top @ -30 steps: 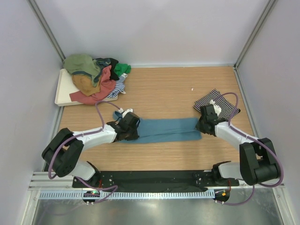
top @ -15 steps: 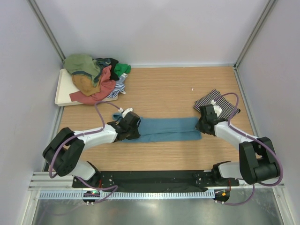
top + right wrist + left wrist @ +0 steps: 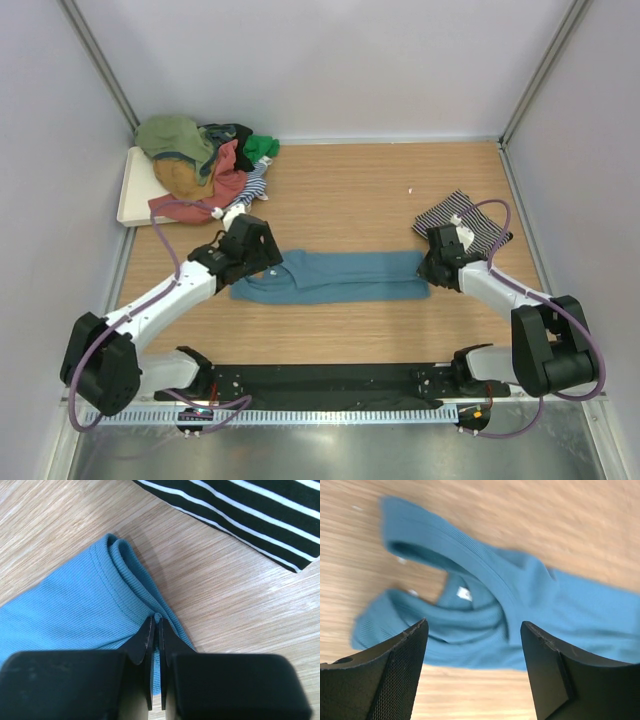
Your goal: Fold and stack the tank tops
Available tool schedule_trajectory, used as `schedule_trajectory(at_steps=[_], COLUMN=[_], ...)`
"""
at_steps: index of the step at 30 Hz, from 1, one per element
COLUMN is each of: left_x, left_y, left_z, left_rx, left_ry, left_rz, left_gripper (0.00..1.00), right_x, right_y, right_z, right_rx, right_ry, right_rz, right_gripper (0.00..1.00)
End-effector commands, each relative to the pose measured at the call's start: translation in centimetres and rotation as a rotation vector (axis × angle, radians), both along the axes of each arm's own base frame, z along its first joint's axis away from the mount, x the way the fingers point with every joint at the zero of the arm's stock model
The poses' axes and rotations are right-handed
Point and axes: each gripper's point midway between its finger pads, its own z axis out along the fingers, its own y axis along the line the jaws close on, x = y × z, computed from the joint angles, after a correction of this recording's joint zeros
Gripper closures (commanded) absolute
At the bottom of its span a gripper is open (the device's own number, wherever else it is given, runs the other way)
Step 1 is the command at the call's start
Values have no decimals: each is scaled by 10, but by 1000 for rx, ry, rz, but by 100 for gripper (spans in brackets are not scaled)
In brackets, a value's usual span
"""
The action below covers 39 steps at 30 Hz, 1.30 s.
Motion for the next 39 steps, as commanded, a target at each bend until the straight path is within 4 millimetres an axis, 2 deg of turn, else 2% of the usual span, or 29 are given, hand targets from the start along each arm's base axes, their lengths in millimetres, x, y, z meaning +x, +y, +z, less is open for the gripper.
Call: schedule_trajectory(at_steps=[1,2,4,7,8,12,16,18,21,22,24,25,26,27,33,39], left_x=[12,17,26,39,43,57,71,74,78,79,79,74,72,72,56,47], left_y=[32,32,45,56,58,74,72,73,70,70,71,75,78,80,97,103], left_z=[2,3,1,0,2,-7,-16,-29,-46,-50,-57,-62,-64,-62,-77,-102], left_rx=[-11,-44,-40,-35,-40,-74,-88,-80,-97,-108,-107,-88,-78,-73,-30,-41], left_ry=[11,5,5,8,5,31,51,86,119,121,132,144,148,136,152,197], left_rz=[83,84,128,169,176,225,220,221,214,213,218,230,236,245,291,311], left_gripper=[24,25,26,23,19,19,22,25,39,51,69,89,97,100,100,100], right_x=[-13,-13,-11,-11,-12,-12,-12,-12,-12,-12,-13,-13,-14,-15,-25,-40], right_y=[-6,-5,-5,-4,-4,-3,-3,-3,-2,-2,-2,-2,-1,-1,-4,3], right_z=[-7,-6,-6,-7,-7,-7,-7,-7,-6,-6,-6,-7,-6,-7,-11,-19], right_rx=[-27,-25,-22,-20,-21,-17,-18,-18,-16,-14,-14,-12,-6,-3,8,33], right_ry=[35,33,29,34,37,33,36,34,32,32,32,34,35,36,55,71], right_rz=[-10,-9,-8,-1,2,6,11,11,13,13,13,14,15,14,-38,-32], right_gripper=[92,92,92,92,92,92,92,92,92,92,92,92,92,92,96,97])
